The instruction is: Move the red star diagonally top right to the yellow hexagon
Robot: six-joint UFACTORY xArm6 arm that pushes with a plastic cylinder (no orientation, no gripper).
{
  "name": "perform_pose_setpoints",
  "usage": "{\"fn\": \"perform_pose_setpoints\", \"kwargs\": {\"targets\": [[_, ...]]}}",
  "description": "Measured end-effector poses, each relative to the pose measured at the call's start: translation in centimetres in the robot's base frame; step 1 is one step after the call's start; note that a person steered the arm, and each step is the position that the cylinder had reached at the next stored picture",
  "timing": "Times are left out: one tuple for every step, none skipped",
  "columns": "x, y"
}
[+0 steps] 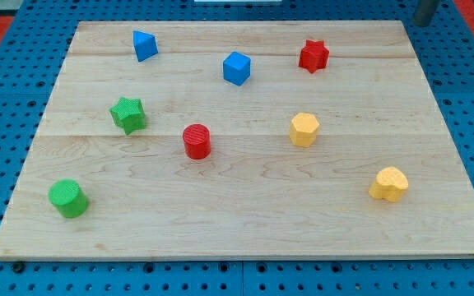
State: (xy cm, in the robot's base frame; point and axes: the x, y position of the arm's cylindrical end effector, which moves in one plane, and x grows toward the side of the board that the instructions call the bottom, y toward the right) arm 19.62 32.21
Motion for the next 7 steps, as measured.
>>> {"fn": "perform_pose_setpoints", "kwargs": {"targets": [[-0.5, 0.0], [-0.5, -1.6], [-0.5, -4.0], [2.3, -12.5], [2.3, -12.3], [3.7, -14.7], [3.8, -19.2]]}}
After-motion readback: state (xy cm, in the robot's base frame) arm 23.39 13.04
